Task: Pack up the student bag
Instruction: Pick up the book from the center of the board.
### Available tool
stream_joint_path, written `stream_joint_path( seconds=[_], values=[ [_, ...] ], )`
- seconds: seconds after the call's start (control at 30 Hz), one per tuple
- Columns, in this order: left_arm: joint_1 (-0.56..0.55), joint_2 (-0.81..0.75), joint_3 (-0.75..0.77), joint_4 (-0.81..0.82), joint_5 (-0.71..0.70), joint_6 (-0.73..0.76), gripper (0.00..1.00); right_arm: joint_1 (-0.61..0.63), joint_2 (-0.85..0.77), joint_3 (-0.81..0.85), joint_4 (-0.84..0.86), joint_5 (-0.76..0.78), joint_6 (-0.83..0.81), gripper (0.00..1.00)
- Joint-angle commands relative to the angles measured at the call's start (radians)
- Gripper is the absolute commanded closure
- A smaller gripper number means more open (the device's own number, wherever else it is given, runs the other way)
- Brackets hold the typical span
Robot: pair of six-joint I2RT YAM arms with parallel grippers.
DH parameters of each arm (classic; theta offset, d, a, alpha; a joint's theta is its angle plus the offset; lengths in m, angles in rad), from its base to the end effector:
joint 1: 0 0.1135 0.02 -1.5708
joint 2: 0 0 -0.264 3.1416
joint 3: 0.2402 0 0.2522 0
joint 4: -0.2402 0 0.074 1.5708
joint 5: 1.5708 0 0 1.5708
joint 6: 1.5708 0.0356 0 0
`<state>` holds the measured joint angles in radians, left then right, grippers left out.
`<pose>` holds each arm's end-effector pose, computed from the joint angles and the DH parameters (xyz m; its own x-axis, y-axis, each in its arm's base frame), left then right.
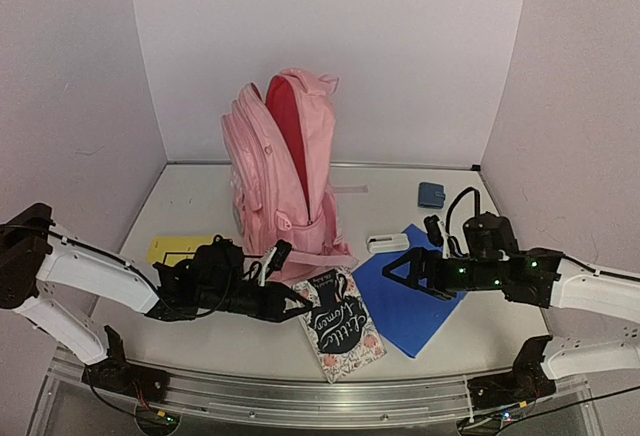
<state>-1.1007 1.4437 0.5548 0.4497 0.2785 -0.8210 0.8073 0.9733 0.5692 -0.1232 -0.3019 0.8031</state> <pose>0.1206 -0.2589 0.1770 -0.8410 0.1020 -0.5313 0.5200 0.4230 -0.7420 0.1401 0.1616 0.2363 -0.8658 0.0890 -0.4925 -0.3520 0.5911 0.7257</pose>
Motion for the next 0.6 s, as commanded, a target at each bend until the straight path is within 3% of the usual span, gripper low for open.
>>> stream_joint_path(
  seconds=[0.0,0.23,0.57],
  values=[
    [-0.001,-0.099,-0.01,0.134,0.119,0.092,1.0,0.019,0.039,0.034,0.035,-0.223,-0.113,0.03],
    [-0.001,-0.108,0.033,0.185,0.208,0.09,1.0,0.062,0.068,-0.027,0.254,-0.321,-0.041,0.03],
    [-0.001,-0.192,0.044,0.192,0.234,0.088,1.0,0.122,0.134,-0.031,0.287,-0.262,-0.037,0.04]
  ],
)
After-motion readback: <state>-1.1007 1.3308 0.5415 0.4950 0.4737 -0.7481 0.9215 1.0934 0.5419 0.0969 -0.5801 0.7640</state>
